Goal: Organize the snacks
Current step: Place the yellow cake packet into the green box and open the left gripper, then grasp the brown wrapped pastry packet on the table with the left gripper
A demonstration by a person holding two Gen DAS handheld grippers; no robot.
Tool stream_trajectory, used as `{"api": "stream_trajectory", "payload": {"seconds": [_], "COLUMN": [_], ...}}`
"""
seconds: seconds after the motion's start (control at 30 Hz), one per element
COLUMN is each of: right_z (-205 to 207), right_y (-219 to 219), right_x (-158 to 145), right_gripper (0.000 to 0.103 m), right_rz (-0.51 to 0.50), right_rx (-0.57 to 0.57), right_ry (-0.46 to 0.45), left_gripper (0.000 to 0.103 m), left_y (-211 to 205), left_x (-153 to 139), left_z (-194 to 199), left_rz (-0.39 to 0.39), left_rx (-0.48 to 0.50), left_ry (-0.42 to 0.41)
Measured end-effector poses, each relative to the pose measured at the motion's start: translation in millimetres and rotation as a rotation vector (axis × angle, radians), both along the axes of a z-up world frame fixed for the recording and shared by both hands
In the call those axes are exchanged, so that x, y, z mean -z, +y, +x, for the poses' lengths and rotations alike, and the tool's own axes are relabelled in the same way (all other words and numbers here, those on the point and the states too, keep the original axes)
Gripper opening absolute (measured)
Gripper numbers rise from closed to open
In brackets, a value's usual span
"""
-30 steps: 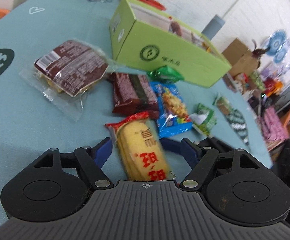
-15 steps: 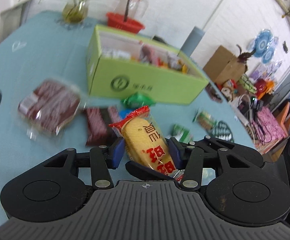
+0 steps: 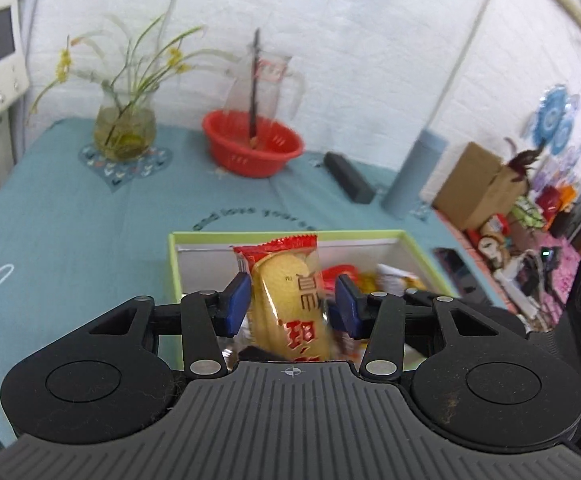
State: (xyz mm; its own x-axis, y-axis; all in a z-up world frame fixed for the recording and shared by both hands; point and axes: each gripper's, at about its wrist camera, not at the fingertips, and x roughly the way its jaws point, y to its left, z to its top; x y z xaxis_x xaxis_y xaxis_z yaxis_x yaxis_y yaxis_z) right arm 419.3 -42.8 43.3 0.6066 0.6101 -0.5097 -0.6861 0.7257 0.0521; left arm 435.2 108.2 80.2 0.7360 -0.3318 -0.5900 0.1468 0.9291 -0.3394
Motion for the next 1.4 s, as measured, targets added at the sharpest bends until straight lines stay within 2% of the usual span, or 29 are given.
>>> {"api": "stream_trajectory", "payload": {"seconds": [0.1, 0.17, 0.2, 0.23, 0.27, 0.33, 0.37, 0.5, 0.63, 0.67, 0.73, 0.83, 0.9, 1.03, 1.2, 1.33, 1.4], "right_z": [34, 41, 44, 40, 35, 20, 10, -43, -87, -93, -102, -103, -97, -103, -102, -101, -100], "right_y": [8, 6, 4, 0, -5, -16, -21, -38, -54, -57, -60, -72, -80, -86, -94, -95, -95], "right_x": [12, 16, 16, 14, 10, 5, 3, 2, 18, 25, 39, 57, 61, 57, 63, 63, 65], "right_gripper": [0.064, 0.071, 0.072, 0.073, 0.077, 0.090, 0.093, 0.093, 0.094, 0.094, 0.103, 0.103, 0.103, 0.103, 0.103, 0.103, 0.103], "right_rz": [0.003, -0.007, -0.006, -0.002, 0.007, 0.025, 0.027, 0.009, 0.061, 0.069, 0.072, 0.159, 0.211, 0.200, 0.190, 0.181, 0.171], "right_rx": [0.004, 0.012, 0.015, 0.018, 0.019, 0.029, 0.036, 0.050, 0.027, 0.020, 0.034, 0.080, 0.107, 0.113, 0.159, 0.179, 0.191], "right_ry": [0.052, 0.056, 0.044, 0.026, 0.012, -0.015, -0.039, -0.093, -0.056, -0.051, -0.045, -0.011, 0.061, 0.007, 0.017, 0.007, 0.016], "left_gripper": [0.026, 0.041, 0.055, 0.065, 0.066, 0.066, 0.067, 0.073, 0.075, 0.075, 0.075, 0.075, 0.075, 0.075, 0.075, 0.075, 0.074], "left_y": [10, 14, 14, 14, 12, 9, 7, 0, -13, -17, -21, -24, -25, -24, -17, 23, 45], "left_x": [20, 22, 19, 14, 10, 4, 2, 2, 18, 23, 31, 41, 44, 48, 54, 61, 70], "left_z": [24, 20, 14, 6, -1, -17, -26, -73, -119, -128, -141, -156, -160, -162, -152, -128, -111], "left_rz": [-0.018, -0.008, -0.001, 0.007, 0.014, 0.021, 0.014, -0.035, -0.032, -0.032, -0.030, -0.017, -0.004, 0.002, 0.063, 0.111, 0.093], "left_rx": [-0.012, -0.016, -0.021, -0.032, -0.037, -0.038, -0.040, -0.042, -0.079, -0.086, -0.105, -0.151, -0.178, -0.217, -0.248, -0.339, -0.392], "left_ry": [0.047, 0.007, -0.026, -0.057, -0.079, -0.099, -0.100, -0.120, -0.110, -0.100, -0.073, -0.047, -0.037, -0.019, -0.005, 0.015, 0.062]}}
